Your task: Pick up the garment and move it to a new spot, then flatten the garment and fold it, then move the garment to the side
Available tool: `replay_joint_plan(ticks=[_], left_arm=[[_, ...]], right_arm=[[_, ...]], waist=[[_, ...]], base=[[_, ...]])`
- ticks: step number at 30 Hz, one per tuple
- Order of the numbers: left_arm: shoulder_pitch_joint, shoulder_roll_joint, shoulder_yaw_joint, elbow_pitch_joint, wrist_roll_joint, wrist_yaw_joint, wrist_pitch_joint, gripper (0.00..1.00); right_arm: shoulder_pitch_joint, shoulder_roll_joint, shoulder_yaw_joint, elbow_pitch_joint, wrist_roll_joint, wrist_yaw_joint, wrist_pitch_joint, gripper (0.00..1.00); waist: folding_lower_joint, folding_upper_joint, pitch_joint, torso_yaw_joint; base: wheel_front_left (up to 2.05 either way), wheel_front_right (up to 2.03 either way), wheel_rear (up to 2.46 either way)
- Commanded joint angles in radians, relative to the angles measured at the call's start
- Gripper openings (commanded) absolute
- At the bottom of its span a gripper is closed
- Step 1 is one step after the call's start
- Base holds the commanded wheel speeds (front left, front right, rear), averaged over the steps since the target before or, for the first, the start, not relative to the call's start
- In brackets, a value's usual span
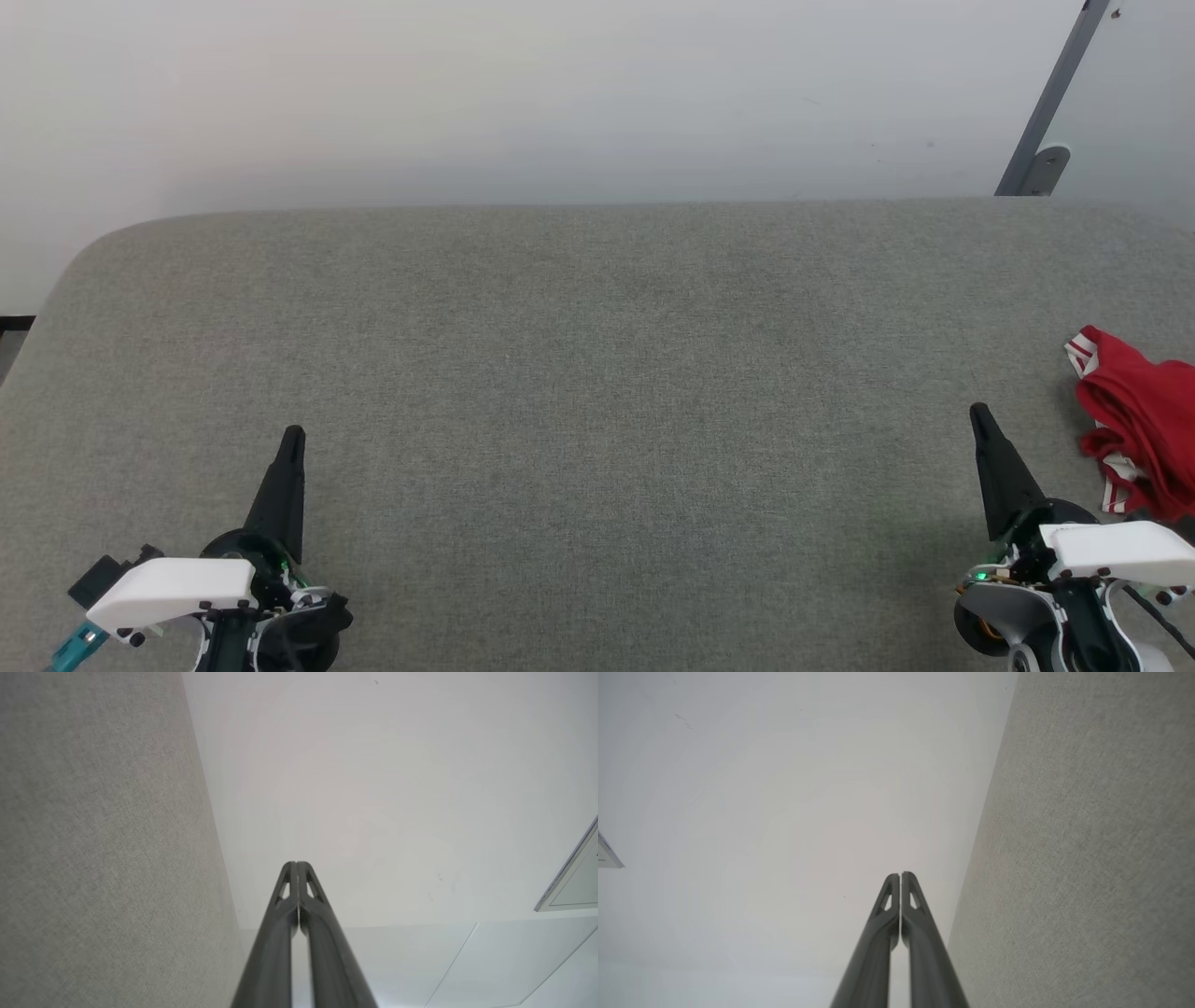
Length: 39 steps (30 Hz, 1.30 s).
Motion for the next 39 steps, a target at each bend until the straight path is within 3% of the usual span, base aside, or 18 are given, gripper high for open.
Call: replay_joint_plan(ticks=[1,39], left_arm=[[-0.013,-0.003,0.004,0.000,0.006,0.000,0.003,0.00],[-0.014,-0.006,0.009,0.000,0.009,0.000,0.007,0.00]], right_arm=[[-0.005,0.002,0.000,0.002,0.003,0.000,0.001,0.00],[-0.005,0.002,0.000,0.002,0.004,0.000,0.000,0.00]], waist=[[0.0000,-0.0001,0.000,0.000],[0.0000,-0.0001,0.000,0.000]], base=[[0.00,0.00,0.00],[0.00,0.00,0.00]])
